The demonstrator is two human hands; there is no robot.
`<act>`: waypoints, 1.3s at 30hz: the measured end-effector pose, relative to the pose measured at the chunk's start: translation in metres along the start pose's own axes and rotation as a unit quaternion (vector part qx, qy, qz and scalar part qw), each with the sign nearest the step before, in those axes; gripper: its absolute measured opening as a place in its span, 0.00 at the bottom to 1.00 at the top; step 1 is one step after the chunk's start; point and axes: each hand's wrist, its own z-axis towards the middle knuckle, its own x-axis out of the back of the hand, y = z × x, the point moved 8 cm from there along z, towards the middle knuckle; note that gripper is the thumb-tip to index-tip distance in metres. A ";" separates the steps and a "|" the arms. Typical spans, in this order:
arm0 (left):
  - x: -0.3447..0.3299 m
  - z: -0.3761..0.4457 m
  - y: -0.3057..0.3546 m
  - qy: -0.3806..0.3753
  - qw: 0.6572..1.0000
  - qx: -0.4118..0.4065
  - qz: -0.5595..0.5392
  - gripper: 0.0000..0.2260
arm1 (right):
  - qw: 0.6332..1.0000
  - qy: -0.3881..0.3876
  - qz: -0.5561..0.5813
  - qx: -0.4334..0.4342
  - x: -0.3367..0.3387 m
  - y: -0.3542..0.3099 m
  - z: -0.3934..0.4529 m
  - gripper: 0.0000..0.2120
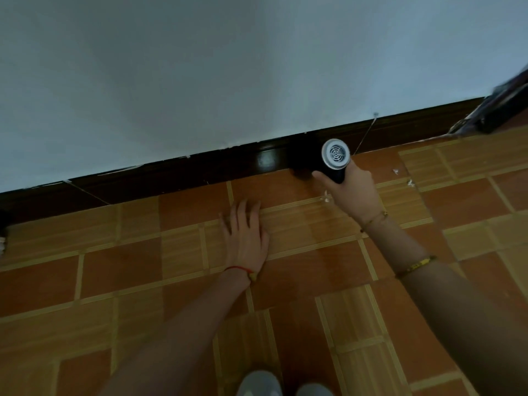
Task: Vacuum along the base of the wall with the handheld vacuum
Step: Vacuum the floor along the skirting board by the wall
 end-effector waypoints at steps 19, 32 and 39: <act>-0.005 -0.004 -0.004 0.018 1.000 -0.010 0.003 0.24 | 1.000 -0.003 -0.007 -0.008 0.037 0.037 -0.006 0.27; -0.004 -0.005 -0.003 0.021 1.000 -0.012 -0.005 0.25 | 0.989 -0.143 0.015 -0.019 0.032 0.021 -0.028 0.19; -0.004 -0.004 -0.002 0.018 1.000 -0.010 0.004 0.25 | 0.992 -0.117 0.005 -0.039 0.042 0.035 -0.037 0.21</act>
